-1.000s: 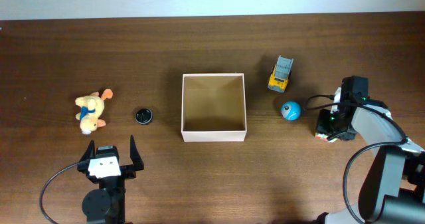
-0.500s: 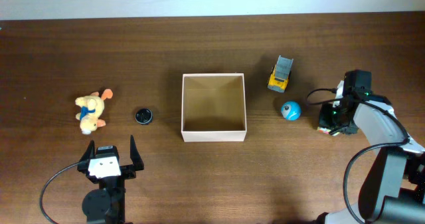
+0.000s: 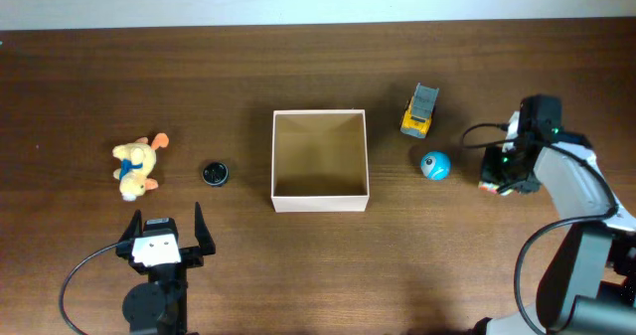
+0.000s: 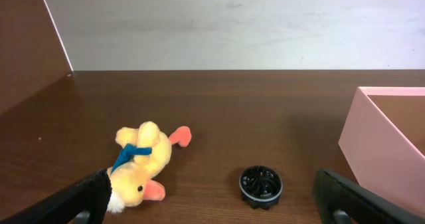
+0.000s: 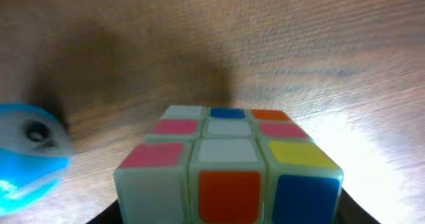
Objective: Pack container
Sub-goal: 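Lift the cube and carry it left over the box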
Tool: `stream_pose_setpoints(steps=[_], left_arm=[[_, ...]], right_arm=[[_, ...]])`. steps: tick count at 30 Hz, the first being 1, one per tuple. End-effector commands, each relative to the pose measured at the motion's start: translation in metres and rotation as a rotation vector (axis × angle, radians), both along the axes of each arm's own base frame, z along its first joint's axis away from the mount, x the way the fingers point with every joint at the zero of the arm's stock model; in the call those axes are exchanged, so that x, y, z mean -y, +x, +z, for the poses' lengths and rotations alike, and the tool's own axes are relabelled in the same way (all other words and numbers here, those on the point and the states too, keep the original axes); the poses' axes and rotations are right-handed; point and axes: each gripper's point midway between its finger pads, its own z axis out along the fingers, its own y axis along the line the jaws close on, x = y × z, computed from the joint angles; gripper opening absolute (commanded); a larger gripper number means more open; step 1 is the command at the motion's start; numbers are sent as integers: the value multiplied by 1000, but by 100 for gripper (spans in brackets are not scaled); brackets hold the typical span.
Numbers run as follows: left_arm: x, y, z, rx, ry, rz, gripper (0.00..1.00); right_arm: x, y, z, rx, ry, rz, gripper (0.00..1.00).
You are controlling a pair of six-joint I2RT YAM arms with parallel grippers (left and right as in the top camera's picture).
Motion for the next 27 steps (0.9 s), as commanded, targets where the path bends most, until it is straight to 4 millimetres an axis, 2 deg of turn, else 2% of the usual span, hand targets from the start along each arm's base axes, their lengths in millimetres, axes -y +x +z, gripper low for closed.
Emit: stream_pose_setpoints(steps=[1,9,11,15,18,19,27], left_arm=[[1,0,0,4,15,-8,99],[1,0,0,4,15,-8,99],[1,0,0,4,15,-8,99],[1,0,0,4,15,-8,99],[1,0,0,4,15,-8,99],[1,0,0,4,15,-8,99],[1,0,0,4,15,-8,99]], right_arm=[[6,23,29,63,-30,19,45],[12,50,95,148,-56,36,45],[9,59,122,184,-66,52,46],[-8,70,155,236,-83,117,45],[-27,79,174,276,-85,166,46],[-44,84,183,302,-84,206,45],[-131,92,194,357,-52,394,46]])
